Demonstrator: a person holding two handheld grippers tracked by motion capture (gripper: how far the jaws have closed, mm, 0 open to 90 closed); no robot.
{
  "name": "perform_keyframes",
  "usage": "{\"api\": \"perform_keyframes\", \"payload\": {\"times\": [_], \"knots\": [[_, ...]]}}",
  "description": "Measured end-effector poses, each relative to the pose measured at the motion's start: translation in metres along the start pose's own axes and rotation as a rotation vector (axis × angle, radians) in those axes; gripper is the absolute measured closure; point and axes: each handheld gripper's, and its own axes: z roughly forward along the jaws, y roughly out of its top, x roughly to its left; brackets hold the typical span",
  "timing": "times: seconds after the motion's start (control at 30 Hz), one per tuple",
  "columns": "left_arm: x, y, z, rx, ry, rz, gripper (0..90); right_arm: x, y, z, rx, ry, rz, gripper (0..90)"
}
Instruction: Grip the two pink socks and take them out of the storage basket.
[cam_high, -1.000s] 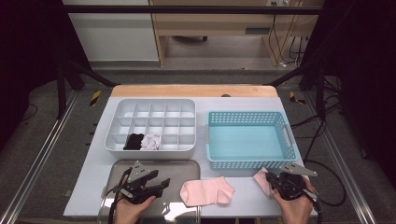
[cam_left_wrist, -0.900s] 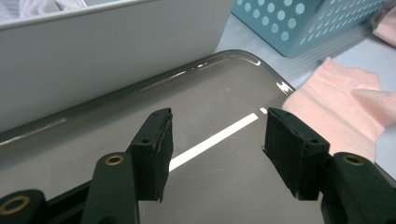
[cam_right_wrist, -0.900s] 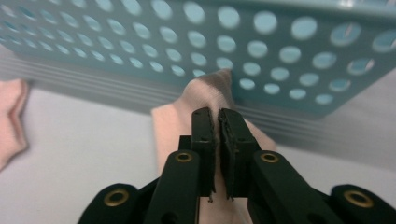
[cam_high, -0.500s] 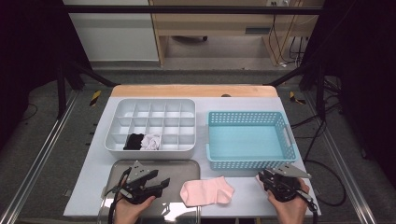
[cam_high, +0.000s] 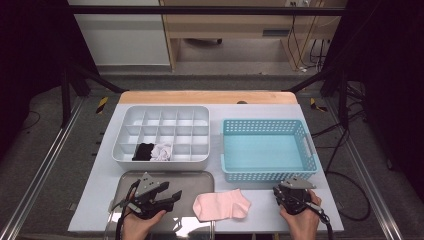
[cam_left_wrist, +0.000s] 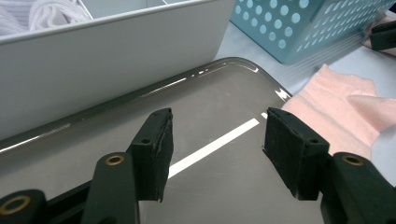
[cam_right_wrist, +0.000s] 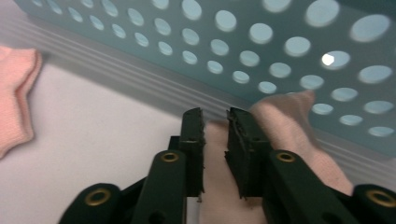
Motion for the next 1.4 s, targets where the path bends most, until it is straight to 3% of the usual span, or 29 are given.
{"api": "perform_keyframes", "payload": {"times": [0.17, 0.4, 0.6, 0.67, 0.77, 0.87, 0.9, 1.03, 1.13, 1.3, 1.4], "knots": [[0.000, 0.000, 0.000, 0.000, 0.001, -0.003, 41.2, -0.004, 0.000, -0.001, 0.002, 0.000, 0.024, 88.0], [0.001, 0.000, 0.001, 0.000, 0.000, -0.005, 41.2, -0.009, 0.002, -0.010, -0.023, 0.050, 0.061, 89.6], [0.001, 0.001, -0.001, -0.009, -0.007, -0.008, 41.6, 0.003, 0.014, -0.037, -0.100, 0.160, 0.089, 89.7], [0.000, 0.001, -0.001, -0.009, -0.009, -0.005, 41.6, 0.010, 0.018, -0.045, -0.134, 0.266, 0.123, 89.7], [0.000, 0.001, -0.001, -0.006, -0.011, -0.006, 41.6, 0.013, 0.020, -0.045, -0.140, 0.353, 0.164, 89.7], [0.001, 0.001, 0.000, -0.004, -0.010, -0.006, 41.6, 0.006, 0.017, -0.035, -0.130, 0.324, 0.191, 89.6], [0.001, 0.001, 0.000, -0.003, -0.009, -0.007, 41.6, 0.001, 0.015, -0.029, -0.122, 0.271, 0.171, 89.5], [0.000, 0.000, 0.001, 0.002, -0.010, -0.007, 41.5, -0.011, 0.007, -0.016, -0.077, 0.153, 0.140, 88.2], [0.000, 0.000, 0.001, 0.001, -0.012, -0.007, 41.5, -0.016, 0.005, -0.012, -0.075, 0.110, 0.116, 85.1], [0.000, 0.000, 0.001, 0.001, -0.012, -0.008, 41.4, -0.010, 0.010, -0.021, -0.122, 0.119, 0.096, 81.0], [0.000, 0.000, 0.001, 0.001, -0.014, -0.009, 41.4, 0.001, 0.014, -0.029, -0.150, 0.153, 0.069, 80.8]]}}
